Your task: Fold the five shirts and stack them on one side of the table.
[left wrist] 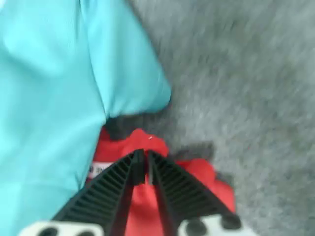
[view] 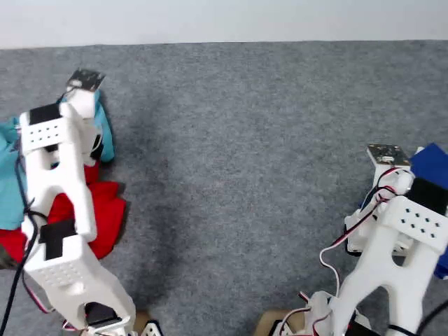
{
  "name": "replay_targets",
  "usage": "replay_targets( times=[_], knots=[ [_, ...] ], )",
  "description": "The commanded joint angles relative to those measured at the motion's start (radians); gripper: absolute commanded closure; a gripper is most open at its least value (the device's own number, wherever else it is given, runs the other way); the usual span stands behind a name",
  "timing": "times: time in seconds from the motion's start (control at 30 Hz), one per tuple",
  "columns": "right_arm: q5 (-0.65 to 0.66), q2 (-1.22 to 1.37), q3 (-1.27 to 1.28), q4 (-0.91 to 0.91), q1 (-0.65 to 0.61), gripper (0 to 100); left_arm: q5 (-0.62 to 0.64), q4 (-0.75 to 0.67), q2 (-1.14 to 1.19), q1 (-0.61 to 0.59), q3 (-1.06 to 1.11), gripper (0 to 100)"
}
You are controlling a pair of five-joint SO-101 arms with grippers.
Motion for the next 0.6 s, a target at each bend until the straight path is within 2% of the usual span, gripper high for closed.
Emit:
replay_targets(
  times=[0.0,0.17,0.3,0.4,0.57],
  knots=[
    [0.008,-0.033,0.003,0.03,-0.008,99.0,0.002,0.069,-0.109,0.081,-0.125,100],
    [0.006,-0.041,0.075,0.027,-0.007,99.0,0.017,0.124,-0.236,0.172,-0.251,100],
    [0.006,-0.041,0.075,0.024,-0.007,99.0,0.031,0.169,-0.282,0.183,-0.259,100],
    [0.006,-0.041,0.075,0.021,-0.007,99.0,0.035,0.143,-0.333,0.186,-0.263,100],
    [0.006,-0.041,0.075,0.019,-0.007,99.0,0.209,0.025,-0.428,0.212,-0.41,100]
  ],
)
